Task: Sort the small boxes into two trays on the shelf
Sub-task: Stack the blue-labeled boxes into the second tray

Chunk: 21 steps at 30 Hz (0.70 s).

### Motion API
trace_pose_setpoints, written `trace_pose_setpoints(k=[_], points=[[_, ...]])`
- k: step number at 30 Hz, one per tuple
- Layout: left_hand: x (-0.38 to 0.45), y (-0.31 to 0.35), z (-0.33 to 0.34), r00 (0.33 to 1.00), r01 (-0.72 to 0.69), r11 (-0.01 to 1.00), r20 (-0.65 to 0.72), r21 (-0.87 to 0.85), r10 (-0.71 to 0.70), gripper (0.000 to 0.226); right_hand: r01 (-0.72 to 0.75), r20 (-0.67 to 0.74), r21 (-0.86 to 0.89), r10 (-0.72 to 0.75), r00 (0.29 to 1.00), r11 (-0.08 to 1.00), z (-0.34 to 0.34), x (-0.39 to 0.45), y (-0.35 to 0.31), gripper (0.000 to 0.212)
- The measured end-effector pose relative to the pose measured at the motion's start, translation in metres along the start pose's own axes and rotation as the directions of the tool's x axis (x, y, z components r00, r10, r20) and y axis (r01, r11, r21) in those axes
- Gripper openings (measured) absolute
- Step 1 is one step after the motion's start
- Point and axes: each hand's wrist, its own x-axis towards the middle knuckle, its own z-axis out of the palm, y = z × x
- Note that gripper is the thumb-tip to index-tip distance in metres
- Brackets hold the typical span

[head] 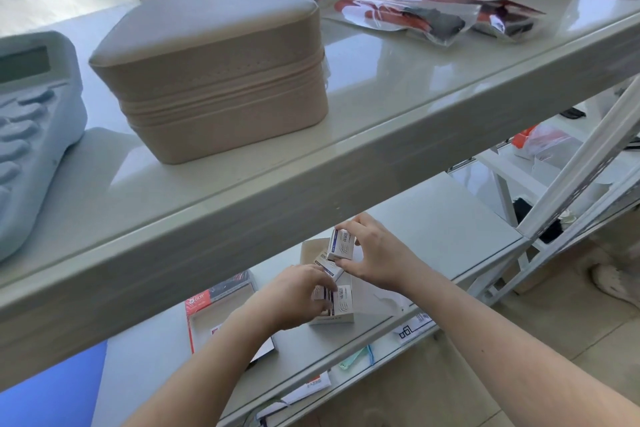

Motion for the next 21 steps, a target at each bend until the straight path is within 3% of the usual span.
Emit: trace_pose_setpoints(k=[4,6,8,11,15,21], points=[[0.009,0.005,-0.007,0.949,0.135,0.989,-0.28,-0.053,-0.145,0.018,0.001,-0.001,-0.024,-0.001,1.0,1.0,0.002,-0.001,0.001,0.053],[0.017,0.011,-0.007,0.908,0.273,0.962,-0.328,-0.011,-0.261,0.027,0.004,0.001,-0.038,-0.004,1.0,0.999,0.004,-0.002,0.001,0.053],[0.024,0.017,-0.002,0.904,0.36,0.93,-0.274,0.077,-0.327,0.04,0.001,-0.012,-0.044,-0.002,1.0,0.999,0.005,-0.004,0.001,0.052],[0.03,0.02,0.006,0.911,0.37,0.918,-0.248,0.145,-0.329,0.052,-0.016,-0.022,-0.041,0.015,1.0,0.999,0.006,-0.004,0.001,0.051],[0.03,0.015,-0.007,0.926,0.345,0.938,-0.181,0.045,-0.332,0.038,-0.007,-0.021,-0.051,0.006,1.0,0.999,0.007,-0.006,0.002,0.049],[0.024,0.013,-0.027,0.965,0.263,0.964,0.001,-0.038,-0.263,0.039,0.003,-0.008,-0.056,-0.003,1.0,0.998,0.007,-0.006,0.0,0.046]])
